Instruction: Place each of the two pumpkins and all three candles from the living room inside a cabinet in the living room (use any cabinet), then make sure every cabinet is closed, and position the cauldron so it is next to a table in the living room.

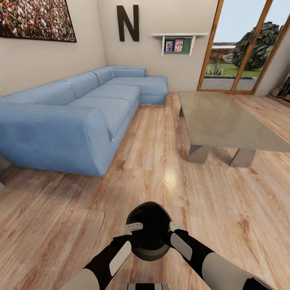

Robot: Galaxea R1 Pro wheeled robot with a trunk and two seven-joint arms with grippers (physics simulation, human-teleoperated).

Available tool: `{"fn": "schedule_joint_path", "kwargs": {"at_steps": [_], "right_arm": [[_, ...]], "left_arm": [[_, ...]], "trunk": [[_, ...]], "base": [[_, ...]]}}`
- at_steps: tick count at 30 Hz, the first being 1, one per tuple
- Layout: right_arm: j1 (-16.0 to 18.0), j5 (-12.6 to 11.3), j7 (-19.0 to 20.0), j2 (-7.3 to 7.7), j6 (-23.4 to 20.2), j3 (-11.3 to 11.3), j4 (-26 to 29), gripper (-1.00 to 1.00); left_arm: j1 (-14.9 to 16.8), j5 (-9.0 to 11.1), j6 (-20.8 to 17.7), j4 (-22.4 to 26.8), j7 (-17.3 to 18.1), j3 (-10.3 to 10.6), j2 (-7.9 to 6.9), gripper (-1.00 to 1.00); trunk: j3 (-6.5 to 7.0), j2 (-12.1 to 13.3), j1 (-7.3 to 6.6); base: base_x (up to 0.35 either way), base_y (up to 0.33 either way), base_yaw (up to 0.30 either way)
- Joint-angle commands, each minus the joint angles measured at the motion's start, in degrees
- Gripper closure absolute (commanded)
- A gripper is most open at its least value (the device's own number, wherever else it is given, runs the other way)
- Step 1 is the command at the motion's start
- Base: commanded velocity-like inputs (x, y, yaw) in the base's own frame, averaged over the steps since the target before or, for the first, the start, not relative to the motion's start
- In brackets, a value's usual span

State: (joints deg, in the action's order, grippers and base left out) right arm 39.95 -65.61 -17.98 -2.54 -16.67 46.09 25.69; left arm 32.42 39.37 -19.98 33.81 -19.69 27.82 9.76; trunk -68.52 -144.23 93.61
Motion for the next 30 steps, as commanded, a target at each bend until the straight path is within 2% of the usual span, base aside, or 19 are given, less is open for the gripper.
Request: {"fn": "schedule_joint_path", "kwargs": {"at_steps": [1,10,30], "right_arm": [[0.04,0.31,-0.65,0.08,-0.29,0.40,-0.03,1.00],[0.04,0.30,-0.57,0.07,-0.29,0.40,-0.08,1.00],[0.04,0.30,-0.44,0.08,0.14,0.40,-0.12,1.00]], "left_arm": [[0.01,0.50,-0.20,-0.76,-0.53,0.13,-0.08,1.00],[0.01,0.52,-0.16,-0.76,-0.53,0.15,-0.09,1.00],[0.01,0.45,-0.24,-0.76,-0.53,0.21,-0.09,1.00]], "trunk": [[-0.06,-0.01,0.00],[-0.06,-0.01,0.00],[4.37,0.25,-0.52]], "base": [[0.000,0.000,0.000],[0.000,0.000,0.000],[0.000,0.000,0.000]]}}
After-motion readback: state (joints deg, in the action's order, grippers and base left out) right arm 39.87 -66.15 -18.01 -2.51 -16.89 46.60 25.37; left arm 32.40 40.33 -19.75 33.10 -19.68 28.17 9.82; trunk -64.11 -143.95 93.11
